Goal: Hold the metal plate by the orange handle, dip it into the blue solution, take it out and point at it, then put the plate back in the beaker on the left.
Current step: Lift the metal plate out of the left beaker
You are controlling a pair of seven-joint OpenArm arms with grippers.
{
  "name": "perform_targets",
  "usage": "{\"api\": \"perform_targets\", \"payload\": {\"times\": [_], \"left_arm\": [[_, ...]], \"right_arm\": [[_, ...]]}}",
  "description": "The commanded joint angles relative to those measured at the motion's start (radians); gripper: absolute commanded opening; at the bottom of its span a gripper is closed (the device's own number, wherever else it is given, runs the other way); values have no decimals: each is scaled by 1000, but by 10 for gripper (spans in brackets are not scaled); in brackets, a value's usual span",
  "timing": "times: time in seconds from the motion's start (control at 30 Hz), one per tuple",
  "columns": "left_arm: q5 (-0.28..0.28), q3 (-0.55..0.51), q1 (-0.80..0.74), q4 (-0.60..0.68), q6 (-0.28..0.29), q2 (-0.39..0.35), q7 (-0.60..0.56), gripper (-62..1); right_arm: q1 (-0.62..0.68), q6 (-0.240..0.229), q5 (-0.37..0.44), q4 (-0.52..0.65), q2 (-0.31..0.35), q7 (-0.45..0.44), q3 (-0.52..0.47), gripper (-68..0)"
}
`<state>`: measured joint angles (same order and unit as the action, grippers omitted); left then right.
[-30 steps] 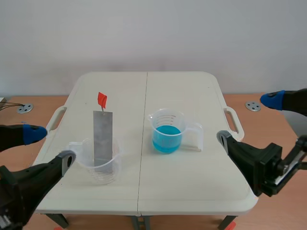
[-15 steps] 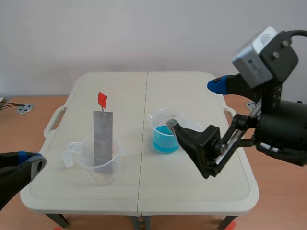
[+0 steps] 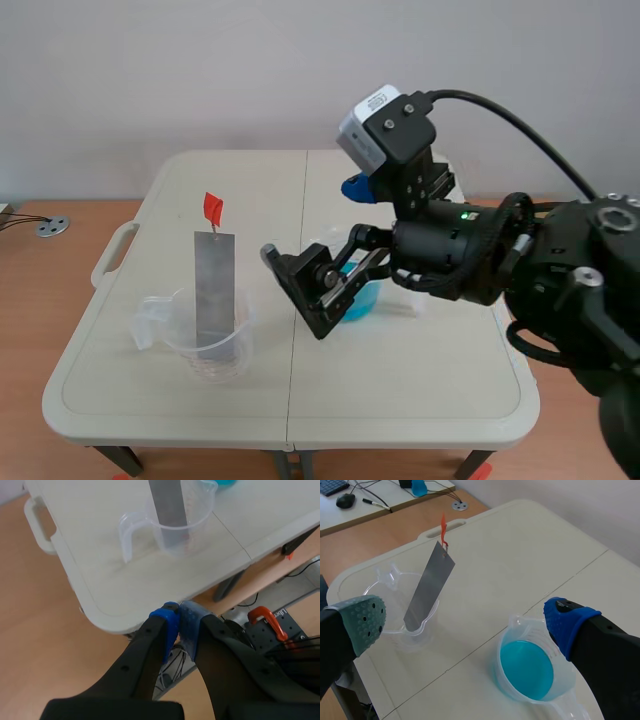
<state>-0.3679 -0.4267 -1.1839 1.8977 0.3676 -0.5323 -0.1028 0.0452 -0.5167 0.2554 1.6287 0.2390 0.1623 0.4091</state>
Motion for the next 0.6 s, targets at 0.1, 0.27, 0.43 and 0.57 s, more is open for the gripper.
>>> {"api": "perform_targets", "payload": {"times": [0.1,0.27,0.43,0.57], "left_arm": [[-5,-18,-71,5,-7,0,-13,-594],[19,-26,-119,5,-18,0,-13,-594],[88,-26,-132,5,-26,0,-12,-594],[120,-26,-132,5,-26,0,-13,-594]], "right_arm": [[-87,3,-8,-90,-60,-18,34,-12],[-169,3,-21,-213,-133,-20,53,-12],[-244,-1,-25,-318,-204,-23,57,-12],[-284,-5,-39,-377,-251,-27,57,-12]]}}
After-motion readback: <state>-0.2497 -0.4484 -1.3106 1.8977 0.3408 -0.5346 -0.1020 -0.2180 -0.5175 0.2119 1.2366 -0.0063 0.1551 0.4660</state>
